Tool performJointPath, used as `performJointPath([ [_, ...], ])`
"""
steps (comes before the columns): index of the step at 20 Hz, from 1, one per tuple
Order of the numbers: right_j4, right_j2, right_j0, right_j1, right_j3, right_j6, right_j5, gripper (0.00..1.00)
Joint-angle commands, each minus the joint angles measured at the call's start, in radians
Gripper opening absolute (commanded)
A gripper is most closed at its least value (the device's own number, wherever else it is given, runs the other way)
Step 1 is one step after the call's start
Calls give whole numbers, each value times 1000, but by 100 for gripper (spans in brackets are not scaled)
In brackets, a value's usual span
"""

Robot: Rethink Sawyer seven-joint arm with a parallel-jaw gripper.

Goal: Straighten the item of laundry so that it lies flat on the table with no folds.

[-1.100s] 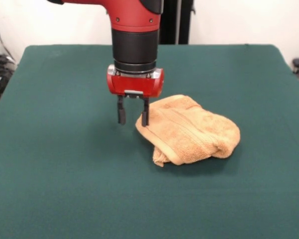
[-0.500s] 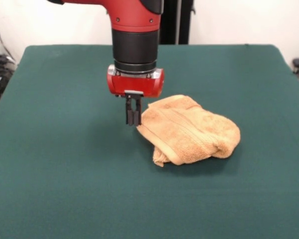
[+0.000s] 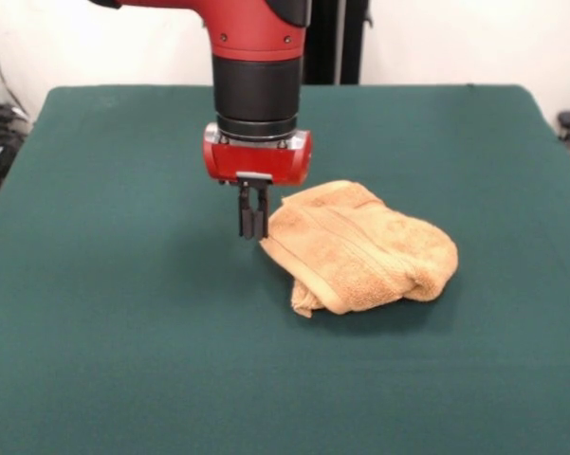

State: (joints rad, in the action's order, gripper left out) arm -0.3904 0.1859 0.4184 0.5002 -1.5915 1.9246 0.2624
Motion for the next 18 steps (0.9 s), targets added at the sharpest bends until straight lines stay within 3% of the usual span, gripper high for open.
performJointPath([
  [1,-45,63,-5,-26,-51,3,7,0],
  [18,-56,16,-44,-8,-62,34,-11,0],
])
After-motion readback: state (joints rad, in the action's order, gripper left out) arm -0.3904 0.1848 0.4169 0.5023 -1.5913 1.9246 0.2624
